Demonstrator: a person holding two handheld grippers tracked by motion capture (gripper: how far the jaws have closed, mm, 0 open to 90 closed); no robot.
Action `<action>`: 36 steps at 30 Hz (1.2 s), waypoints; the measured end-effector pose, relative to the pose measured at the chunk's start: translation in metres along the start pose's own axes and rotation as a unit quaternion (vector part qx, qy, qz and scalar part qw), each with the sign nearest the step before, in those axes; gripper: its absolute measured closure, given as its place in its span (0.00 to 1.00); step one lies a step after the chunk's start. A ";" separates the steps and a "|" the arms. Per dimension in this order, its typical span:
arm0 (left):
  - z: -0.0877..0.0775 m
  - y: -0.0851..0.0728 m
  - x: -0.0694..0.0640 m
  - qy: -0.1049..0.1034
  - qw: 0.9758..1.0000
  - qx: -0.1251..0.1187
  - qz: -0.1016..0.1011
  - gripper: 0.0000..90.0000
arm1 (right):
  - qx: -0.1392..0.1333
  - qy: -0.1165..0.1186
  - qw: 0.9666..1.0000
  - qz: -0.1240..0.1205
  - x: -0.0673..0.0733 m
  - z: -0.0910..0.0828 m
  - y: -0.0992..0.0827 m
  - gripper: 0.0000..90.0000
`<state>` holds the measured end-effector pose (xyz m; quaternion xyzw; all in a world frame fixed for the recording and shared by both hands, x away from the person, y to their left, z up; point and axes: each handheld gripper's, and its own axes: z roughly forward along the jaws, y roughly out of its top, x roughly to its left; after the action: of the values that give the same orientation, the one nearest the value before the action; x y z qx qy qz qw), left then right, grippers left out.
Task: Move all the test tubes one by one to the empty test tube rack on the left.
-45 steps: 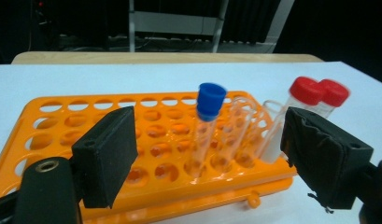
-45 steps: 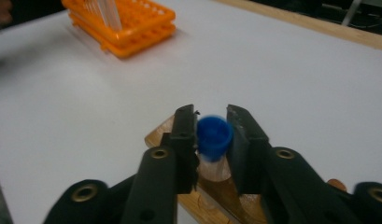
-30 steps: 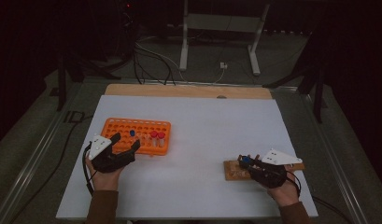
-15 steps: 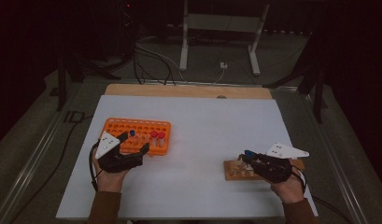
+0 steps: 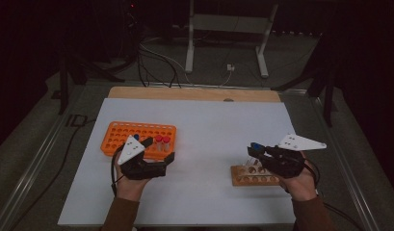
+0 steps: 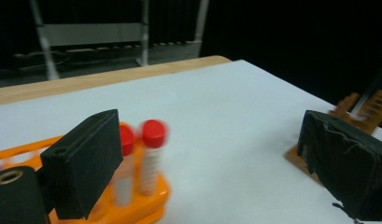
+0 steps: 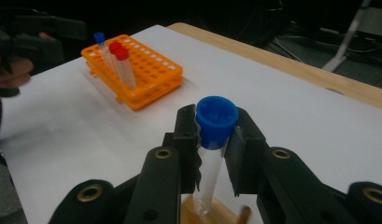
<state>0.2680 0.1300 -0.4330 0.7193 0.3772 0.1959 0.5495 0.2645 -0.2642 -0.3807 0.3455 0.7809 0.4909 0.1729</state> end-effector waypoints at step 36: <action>0.076 0.000 -0.084 -0.134 0.985 0.057 0.089 0.86 | 0.016 0.110 0.994 -0.011 0.042 0.064 0.010 0.63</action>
<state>0.2673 0.0170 -0.4465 0.7995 0.2454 0.1243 0.5339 0.2777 -0.1899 -0.3987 0.2838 0.8066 0.5115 0.0853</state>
